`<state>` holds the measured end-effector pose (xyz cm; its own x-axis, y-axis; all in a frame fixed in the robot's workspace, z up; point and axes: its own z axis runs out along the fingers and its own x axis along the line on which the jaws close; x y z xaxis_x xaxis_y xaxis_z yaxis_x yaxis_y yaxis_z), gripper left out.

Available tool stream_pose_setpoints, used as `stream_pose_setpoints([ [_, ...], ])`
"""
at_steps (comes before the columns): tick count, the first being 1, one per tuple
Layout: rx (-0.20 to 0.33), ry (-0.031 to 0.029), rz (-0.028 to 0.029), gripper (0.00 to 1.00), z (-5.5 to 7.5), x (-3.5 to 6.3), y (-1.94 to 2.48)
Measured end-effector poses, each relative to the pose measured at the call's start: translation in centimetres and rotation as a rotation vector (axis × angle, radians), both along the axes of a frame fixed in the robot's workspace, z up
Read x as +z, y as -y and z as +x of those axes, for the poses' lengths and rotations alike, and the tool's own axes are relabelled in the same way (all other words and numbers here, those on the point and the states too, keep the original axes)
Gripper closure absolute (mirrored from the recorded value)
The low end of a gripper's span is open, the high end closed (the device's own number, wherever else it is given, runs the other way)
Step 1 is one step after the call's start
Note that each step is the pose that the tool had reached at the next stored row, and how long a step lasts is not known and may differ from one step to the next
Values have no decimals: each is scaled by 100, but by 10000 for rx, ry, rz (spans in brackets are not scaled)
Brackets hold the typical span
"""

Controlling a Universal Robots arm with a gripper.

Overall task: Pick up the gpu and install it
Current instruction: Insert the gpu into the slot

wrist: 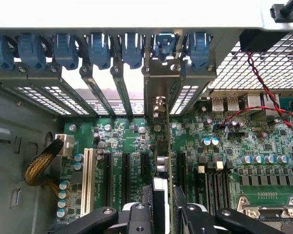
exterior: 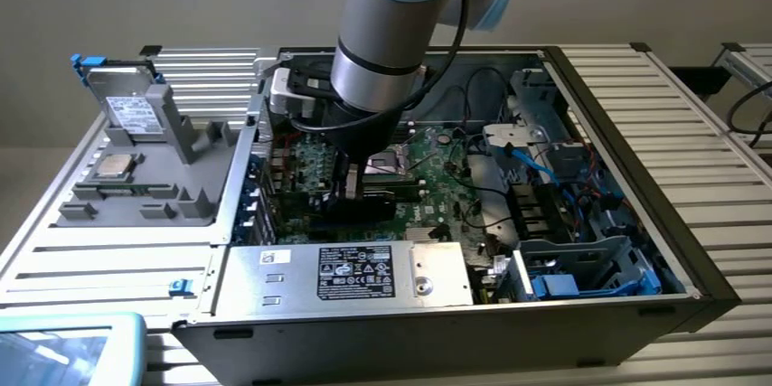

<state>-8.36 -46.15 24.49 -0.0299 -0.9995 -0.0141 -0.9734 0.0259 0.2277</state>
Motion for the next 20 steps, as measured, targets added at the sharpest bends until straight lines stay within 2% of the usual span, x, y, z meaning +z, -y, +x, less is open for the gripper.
stream_pose_setpoints([
  [6, -4, 4, 12, 71, -2, -5, -1],
  [7, -4, 3, 8, 65, -1, -4, -1],
  [8, -1, 2, 3, 65, 0, -1, -1],
  [9, -1, 1, 2, 58, 0, -1, 0],
  [12, 0, -2, -3, 58, 0, 6, 0],
  [20, 1, 0, 1, 58, 0, 152, -4],
])
